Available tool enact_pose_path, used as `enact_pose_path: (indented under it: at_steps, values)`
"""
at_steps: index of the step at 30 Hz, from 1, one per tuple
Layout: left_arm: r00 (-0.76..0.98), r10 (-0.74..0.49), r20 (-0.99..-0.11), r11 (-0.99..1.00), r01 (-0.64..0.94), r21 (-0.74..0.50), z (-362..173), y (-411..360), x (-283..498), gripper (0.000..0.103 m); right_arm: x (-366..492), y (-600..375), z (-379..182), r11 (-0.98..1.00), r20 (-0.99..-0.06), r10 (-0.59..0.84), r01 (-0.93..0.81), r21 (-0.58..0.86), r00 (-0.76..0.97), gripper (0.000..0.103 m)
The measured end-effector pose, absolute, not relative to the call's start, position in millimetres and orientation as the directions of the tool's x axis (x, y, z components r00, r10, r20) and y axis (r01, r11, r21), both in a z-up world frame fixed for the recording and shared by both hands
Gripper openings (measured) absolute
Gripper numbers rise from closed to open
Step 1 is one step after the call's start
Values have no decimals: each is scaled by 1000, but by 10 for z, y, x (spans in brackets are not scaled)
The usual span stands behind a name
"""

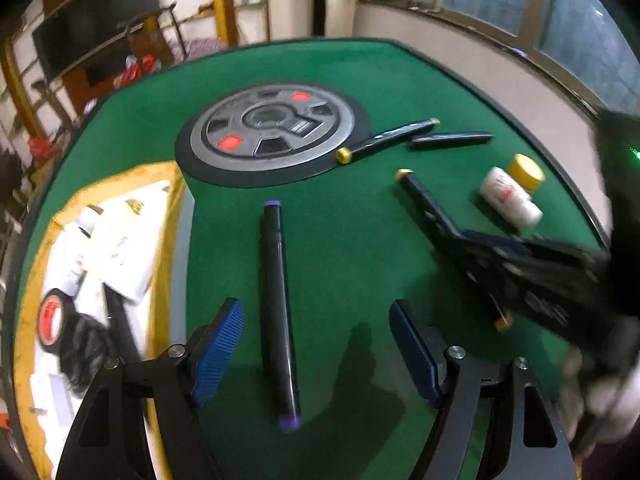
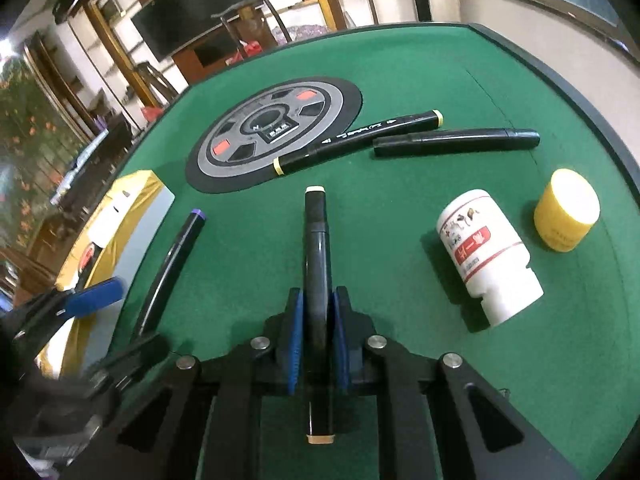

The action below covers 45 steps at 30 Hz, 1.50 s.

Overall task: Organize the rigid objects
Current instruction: 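Grasp the purple-capped black marker with the left tool while the right tool holds its marker, then carry both markers to the tray and lower them in with both tools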

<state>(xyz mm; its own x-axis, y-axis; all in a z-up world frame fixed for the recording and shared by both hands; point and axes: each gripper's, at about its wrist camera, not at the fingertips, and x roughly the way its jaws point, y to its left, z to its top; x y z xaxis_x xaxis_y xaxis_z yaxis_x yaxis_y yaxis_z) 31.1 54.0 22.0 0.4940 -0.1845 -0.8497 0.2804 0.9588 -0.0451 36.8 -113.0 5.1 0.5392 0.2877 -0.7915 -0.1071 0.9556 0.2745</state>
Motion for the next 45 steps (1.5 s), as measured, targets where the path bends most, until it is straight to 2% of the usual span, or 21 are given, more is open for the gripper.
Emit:
enact_pose_path:
  at_steps: [6, 8, 10, 17, 21, 23, 25, 27, 33, 38, 42, 45]
  values:
    - [513, -77, -855, 961, 268, 75, 85, 401, 498, 79, 353, -1152, 37, 949, -774, 304, -106, 296, 556, 14]
    - [524, -86, -847, 956, 284, 79, 84, 369, 484, 78, 354, -1166, 32, 946, -769, 313, -106, 307, 557, 14]
    - [491, -177, -853, 942, 337, -1, 84, 345, 452, 53, 358, -1188, 23, 940, -763, 325, -107, 323, 559, 14]
    - [462, -256, -849, 934, 345, -93, 97, 417, 495, 53, 366, -1219, 5, 930, -751, 347, -105, 351, 562, 14]
    - [509, -188, -840, 927, 374, 18, 82, 263, 398, 53, 372, -1221, 2, 929, -750, 349, -105, 354, 562, 14]
    - [508, -187, -841, 925, 380, 23, 92, 247, 352, 52, 373, -1225, 0, 928, -749, 351, -105, 356, 562, 14]
    - [489, -222, -844, 921, 389, -17, 93, 278, 319, 26, 373, -1225, 3, 928, -749, 352, -104, 358, 561, 14]
    - [484, -228, -845, 919, 393, -23, 100, 292, 256, 17, 370, -1218, 7, 929, -750, 350, -105, 354, 562, 14]
    - [456, -348, -819, 916, 352, -193, 147, 546, 103, 16, 364, -1198, 17, 933, -758, 344, -108, 344, 554, 14]
    - [486, -468, -738, 881, 329, -341, 369, 866, -81, 16, 269, -1167, 84, 908, -741, 399, -118, 403, 540, 14]
    - [528, -517, -674, 856, 313, -411, 597, 1200, -268, 16, 140, -992, 266, 901, -725, 422, -157, 405, 545, 14]
    - [562, -507, -654, 860, 271, -433, 714, 1504, -384, 16, 52, -821, 439, 886, -704, 456, -200, 418, 545, 14]
